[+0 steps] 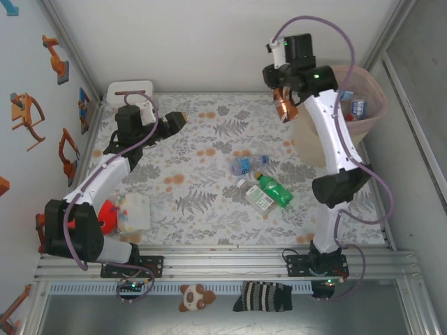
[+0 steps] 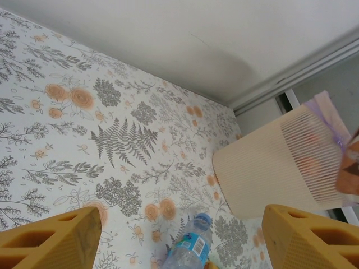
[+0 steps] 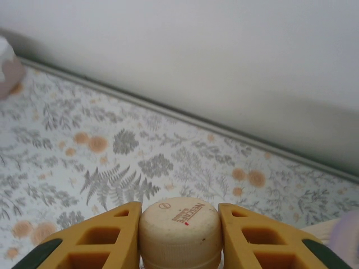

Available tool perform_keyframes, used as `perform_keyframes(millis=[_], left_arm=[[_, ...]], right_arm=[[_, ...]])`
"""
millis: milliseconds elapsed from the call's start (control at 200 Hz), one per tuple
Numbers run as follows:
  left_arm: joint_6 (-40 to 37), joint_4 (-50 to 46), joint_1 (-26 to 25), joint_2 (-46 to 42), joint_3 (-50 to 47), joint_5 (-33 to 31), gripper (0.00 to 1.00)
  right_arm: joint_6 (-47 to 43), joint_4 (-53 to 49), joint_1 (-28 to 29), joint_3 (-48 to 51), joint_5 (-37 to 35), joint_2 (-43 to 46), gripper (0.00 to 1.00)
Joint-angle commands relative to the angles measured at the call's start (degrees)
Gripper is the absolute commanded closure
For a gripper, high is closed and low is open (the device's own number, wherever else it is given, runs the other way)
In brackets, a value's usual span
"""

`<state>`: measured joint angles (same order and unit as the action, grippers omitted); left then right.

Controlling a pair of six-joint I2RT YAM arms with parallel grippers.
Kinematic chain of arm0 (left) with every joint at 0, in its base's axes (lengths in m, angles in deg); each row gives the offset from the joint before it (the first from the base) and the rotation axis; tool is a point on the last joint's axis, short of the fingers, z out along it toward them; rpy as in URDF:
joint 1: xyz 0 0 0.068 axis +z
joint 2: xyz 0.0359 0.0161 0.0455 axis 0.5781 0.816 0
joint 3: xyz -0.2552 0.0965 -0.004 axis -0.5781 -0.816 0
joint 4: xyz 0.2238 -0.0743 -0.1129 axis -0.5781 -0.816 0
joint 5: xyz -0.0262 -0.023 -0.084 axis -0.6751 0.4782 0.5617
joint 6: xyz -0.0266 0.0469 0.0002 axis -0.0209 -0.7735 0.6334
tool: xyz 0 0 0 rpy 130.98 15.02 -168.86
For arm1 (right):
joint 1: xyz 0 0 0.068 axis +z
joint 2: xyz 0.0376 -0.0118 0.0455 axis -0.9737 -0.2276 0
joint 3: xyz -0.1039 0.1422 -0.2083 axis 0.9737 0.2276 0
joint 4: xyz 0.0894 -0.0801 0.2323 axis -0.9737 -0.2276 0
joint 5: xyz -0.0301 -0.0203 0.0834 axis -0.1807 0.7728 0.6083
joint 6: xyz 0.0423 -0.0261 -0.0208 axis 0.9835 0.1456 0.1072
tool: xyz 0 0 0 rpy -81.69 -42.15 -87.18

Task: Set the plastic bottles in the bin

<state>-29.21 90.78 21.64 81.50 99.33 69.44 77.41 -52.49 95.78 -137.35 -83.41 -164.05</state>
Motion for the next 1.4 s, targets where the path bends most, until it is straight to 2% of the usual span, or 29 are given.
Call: perform_keyframes(millis=[0, 210, 345, 486, 611, 721, 786, 891, 1041, 1252, 1397], left_arm=[[0.5, 1.8, 0.6, -0.7, -1.0, 0.5, 0.25], [0.6, 2.6, 0.9, -0.6, -1.3, 0.7, 0.25], [1.1, 3.5, 1.2, 0.1, -1.4, 1.5, 0.25], [1.6, 4.7, 1.4, 0.6, -1.6, 2.0, 0.25], [2.5, 6.0, 1.5, 1.9, -1.1, 3.7, 0.25], [2.4, 6.2, 1.6, 2.5, -1.0, 4.0, 0.25], [2.2, 6.1, 1.6, 2.9, -0.7, 4.1, 0.25], [2.3, 6.4, 1.6, 4.3, -0.1, 5.1, 0.26], [3.5, 7.7, 1.6, 6.3, 0.1, 6.3, 0.27], [4.9, 9.7, 1.6, 6.8, -1.1, 7.1, 0.29], [4.6, 9.2, 1.6, 6.4, -1.4, 7.1, 0.28]], right_arm=[[4.0, 3.7, -3.4, -1.8, 3.3, 4.7, 0.73], [9.5, 7.2, -13.1, -0.2, 8.9, 9.1, 0.72], [9.8, 7.8, -19.1, 0.1, 10.5, 10.0, 0.72], [5.7, 9.6, -24.9, 3.1, 12.8, 10.8, 0.72], [-1.5, 10.6, -28.4, 5.9, 13.4, 10.6, 0.72], [-9.2, 10.0, -29.9, 7.1, 10.0, 9.6, 0.74], [-15.1, 10.1, -30.8, 8.7, 10.5, 9.4, 0.76], [-22.7, 13.4, -31.0, 13.5, 7.6, 9.9, 0.77], [-24.7, 17.6, -32.1, 16.7, 7.2, 8.9, 0.77], [-24.4, 17.8, -32.8, 17.1, 6.4, 5.6, 0.78], [-24.3, 19.2, -33.4, 21.0, 6.0, 4.5, 0.78]])
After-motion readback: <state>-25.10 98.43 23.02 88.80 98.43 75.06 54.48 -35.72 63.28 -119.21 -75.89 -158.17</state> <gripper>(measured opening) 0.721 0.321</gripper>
